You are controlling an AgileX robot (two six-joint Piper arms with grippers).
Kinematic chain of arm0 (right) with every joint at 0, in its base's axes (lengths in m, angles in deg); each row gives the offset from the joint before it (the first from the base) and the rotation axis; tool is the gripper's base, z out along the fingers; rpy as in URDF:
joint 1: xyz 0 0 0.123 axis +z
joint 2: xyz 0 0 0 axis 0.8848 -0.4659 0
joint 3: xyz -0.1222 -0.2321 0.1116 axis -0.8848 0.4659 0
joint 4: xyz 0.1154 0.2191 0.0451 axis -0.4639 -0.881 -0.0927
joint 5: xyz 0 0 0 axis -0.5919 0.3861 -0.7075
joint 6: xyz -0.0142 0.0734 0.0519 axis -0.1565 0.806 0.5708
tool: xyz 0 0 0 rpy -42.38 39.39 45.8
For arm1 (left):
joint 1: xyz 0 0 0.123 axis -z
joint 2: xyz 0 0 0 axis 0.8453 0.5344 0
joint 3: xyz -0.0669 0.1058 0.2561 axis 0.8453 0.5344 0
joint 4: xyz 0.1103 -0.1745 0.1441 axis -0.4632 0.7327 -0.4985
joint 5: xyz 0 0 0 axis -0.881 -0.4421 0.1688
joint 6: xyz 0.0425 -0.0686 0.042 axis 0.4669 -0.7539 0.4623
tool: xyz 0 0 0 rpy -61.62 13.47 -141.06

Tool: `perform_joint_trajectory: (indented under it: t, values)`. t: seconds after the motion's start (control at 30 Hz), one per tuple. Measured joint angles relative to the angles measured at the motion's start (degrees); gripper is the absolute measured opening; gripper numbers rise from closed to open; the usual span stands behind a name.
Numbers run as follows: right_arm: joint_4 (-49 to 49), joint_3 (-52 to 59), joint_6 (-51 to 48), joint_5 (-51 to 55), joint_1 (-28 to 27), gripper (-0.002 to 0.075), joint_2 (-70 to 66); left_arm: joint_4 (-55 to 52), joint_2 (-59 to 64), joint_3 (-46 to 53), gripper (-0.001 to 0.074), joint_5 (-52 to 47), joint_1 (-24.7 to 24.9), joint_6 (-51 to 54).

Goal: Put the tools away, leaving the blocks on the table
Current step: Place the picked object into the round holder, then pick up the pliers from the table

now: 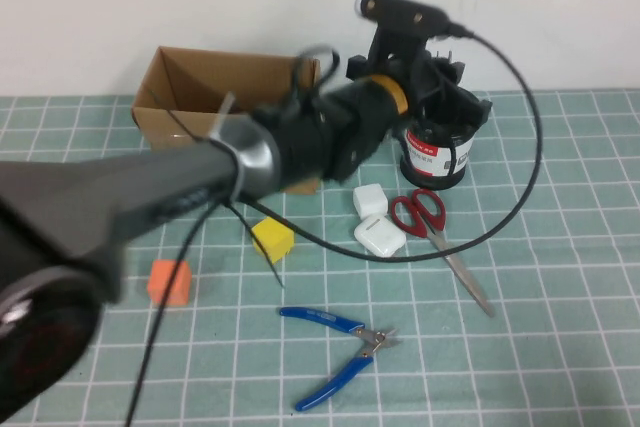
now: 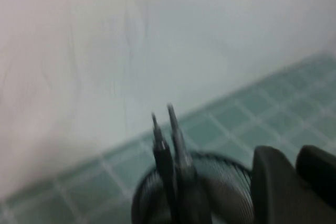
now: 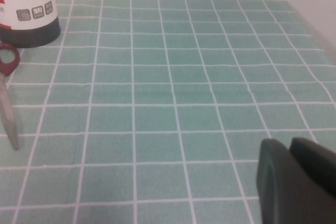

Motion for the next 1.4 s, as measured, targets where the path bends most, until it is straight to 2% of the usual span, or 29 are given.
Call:
perform_joint_trajectory:
  t: [0.13, 0.33, 0.43, 0.53, 0.63, 0.77, 0.9, 1.07, 1.23, 1.33, 1.4]
  values:
    - [0.00, 0.00, 0.00, 0.00, 0.00, -0.0011, 0.00, -0.13, -8.04, 0.00, 0.0014, -20.27, 0.92, 0.58]
    - [0.00, 0.00, 0.00, 0.00, 0.00, -0.0011, 0.00, 0.31, -16.82, 0.00, 0.0000, -51.87, 0.93, 4.16]
    - [0.00, 0.00, 0.00, 0.00, 0.00, -0.0011, 0.00, 0.68, -18.31, 0.00, 0.0000, -63.73, 0.80, 5.93]
    - [0.00, 0.00, 0.00, 0.00, 0.00, -0.0011, 0.00, 1.09, -19.01, 1.88, -0.0001, -70.56, 0.90, 7.80]
    - [0.00, 0.00, 0.00, 0.00, 0.00, -0.0011, 0.00, 2.28, -19.91, 5.90, -0.0001, -73.23, 1.48, 14.58]
    - [0.00, 0.00, 0.00, 0.00, 0.00, -0.0011, 0.00, 3.86, -22.12, 14.36, -0.0001, -72.17, 2.02, 33.09]
    - [0.00, 0.00, 0.00, 0.00, 0.00, -0.0011, 0.00, 6.92, -22.16, 19.96, -0.0001, -66.66, 0.40, 49.71]
    - [0.00, 0.00, 0.00, 0.00, 0.00, -0.0011, 0.00, 9.32, -19.97, 20.30, 0.0018, -57.12, -1.59, 60.27]
    - [0.00, 0.00, 0.00, 0.00, 0.00, -0.0011, 0.00, 10.31, -16.67, 20.30, 0.0132, -55.59, -1.68, 68.73]
    - [0.00, 0.00, 0.00, 0.00, 0.00, -0.0011, 0.00, 10.40, -15.05, 20.30, 0.0217, -55.59, -1.68, 70.88]
    - [0.00, 0.00, 0.00, 0.00, 0.00, -0.0011, 0.00, 10.40, -14.01, 19.92, 0.0248, -55.59, -1.68, 72.08]
